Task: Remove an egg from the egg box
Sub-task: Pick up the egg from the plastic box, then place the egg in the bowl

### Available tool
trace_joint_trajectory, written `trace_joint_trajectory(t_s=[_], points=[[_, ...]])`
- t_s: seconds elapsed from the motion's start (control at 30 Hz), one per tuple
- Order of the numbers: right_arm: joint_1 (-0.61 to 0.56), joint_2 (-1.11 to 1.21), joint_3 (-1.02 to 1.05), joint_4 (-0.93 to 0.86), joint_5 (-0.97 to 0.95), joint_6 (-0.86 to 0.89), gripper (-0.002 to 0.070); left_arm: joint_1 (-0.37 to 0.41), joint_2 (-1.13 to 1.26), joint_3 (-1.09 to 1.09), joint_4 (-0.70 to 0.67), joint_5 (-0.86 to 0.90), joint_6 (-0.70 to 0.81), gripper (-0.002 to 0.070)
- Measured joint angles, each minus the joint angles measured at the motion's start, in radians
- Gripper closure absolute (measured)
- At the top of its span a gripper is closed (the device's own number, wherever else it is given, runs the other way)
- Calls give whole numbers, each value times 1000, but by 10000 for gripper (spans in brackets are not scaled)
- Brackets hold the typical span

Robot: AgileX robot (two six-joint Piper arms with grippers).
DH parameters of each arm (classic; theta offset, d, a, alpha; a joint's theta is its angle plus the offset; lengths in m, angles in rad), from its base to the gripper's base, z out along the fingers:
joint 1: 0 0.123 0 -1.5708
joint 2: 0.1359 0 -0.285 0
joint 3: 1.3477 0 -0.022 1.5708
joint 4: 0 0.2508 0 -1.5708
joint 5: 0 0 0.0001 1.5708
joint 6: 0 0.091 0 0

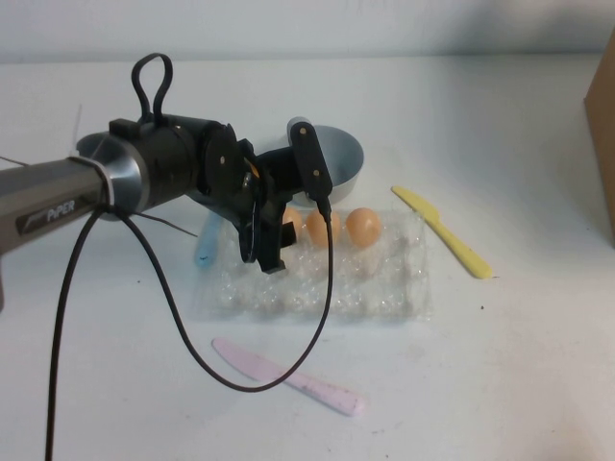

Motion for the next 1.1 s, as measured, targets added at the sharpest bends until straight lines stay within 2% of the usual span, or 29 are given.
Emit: trace_joint_trajectory(t_s=[0.23,0.83,1.0,1.1], points=[[0,0,0,0,0,0,694,0,0,0,0,0,0,385],[0,0,0,0,0,0,694,-4,-92,-2,7,91,-22,396],[0,0,0,0,0,0,694,-17,-145,-2,21,82,-33,403],[0,0,0,0,0,0,694,-23,-159,-2,21,1,-63,407]])
